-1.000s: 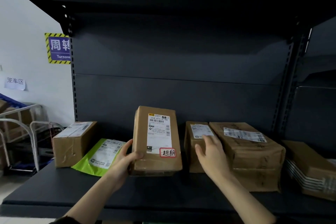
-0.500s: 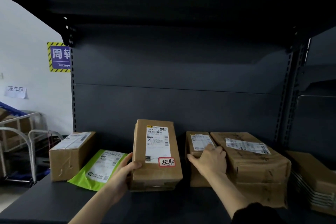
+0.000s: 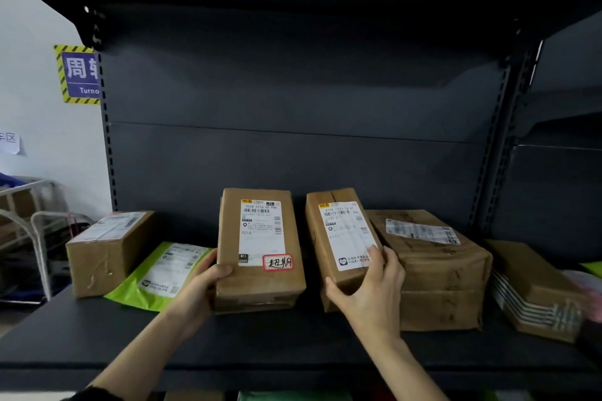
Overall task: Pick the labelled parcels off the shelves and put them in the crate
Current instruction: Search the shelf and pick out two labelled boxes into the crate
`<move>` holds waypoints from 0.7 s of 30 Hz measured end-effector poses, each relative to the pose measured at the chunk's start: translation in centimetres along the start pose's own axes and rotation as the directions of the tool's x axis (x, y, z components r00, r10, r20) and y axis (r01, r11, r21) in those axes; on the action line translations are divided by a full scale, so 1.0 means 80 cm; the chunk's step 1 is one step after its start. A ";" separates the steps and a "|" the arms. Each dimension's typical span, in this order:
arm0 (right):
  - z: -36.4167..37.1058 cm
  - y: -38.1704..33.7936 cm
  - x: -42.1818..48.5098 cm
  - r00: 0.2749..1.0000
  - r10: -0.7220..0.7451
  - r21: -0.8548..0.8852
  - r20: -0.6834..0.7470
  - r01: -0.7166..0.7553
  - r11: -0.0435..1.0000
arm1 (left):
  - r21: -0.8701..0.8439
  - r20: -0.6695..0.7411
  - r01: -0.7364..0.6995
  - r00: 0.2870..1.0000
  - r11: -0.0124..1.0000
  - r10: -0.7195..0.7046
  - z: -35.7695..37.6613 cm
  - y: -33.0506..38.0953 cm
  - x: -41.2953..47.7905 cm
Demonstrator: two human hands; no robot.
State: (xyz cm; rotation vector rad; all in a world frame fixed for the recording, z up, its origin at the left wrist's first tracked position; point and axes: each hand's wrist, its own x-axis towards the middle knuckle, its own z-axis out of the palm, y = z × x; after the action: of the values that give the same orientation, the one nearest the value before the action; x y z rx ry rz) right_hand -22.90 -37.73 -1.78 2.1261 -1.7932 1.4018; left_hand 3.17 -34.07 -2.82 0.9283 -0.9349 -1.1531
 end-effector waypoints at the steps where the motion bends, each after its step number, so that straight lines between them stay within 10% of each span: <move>1: 0.000 0.001 -0.002 1.000 -0.008 0.004 -0.014 0.008 1.000 | -0.004 -0.001 -0.003 1.000 1.000 0.003 0.000 -0.001 -0.001; 21: -0.009 -0.042 0.012 0.961 0.109 -0.101 0.255 -0.085 0.991 | 0.045 -0.081 0.029 0.996 0.999 -0.025 -0.011 0.014 -0.028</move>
State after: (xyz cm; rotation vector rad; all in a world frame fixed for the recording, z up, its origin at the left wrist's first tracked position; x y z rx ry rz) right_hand -20.71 -36.94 0.97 2.2951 -2.0329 1.0754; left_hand 4.02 -31.60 -2.34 1.0203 -0.8891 -1.1130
